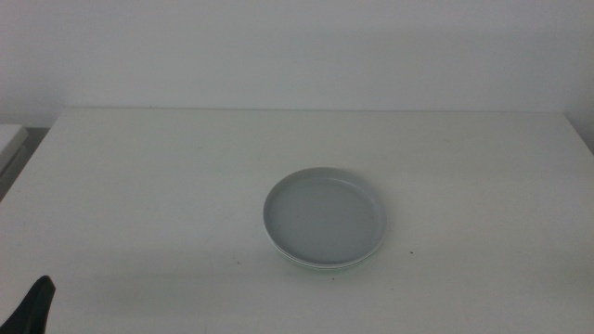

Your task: Stack the three bowls on top of each other.

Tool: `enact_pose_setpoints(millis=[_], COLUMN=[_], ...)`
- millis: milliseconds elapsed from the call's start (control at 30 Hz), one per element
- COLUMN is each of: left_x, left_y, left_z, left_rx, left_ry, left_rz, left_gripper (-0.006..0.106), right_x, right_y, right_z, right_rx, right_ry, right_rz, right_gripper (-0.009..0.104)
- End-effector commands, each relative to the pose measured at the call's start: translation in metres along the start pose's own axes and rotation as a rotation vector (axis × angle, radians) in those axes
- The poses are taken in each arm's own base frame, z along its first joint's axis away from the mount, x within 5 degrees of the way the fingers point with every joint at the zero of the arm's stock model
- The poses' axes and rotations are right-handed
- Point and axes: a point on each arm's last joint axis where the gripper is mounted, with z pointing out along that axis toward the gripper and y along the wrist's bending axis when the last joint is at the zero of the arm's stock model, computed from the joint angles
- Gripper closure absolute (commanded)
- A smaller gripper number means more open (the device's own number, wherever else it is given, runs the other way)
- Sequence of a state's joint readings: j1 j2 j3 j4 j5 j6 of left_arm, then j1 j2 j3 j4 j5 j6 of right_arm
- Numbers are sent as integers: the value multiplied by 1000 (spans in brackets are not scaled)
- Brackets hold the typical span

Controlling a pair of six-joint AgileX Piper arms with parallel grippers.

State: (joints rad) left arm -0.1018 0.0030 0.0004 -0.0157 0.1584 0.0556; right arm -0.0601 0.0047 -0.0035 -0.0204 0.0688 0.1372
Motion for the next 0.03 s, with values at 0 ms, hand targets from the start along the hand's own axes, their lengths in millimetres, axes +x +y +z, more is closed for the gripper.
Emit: enact_pose_setpoints(millis=[0], left_x=[-1], left_y=[0], left_z=[0], left_rx=[7], left_ry=[-16], left_rz=[0], left_gripper=[7], right_x=[0], right_y=[0], right_z=[0], right_rx=[6], right_ry=[-11], right_rz=[-5], right_gripper=[2])
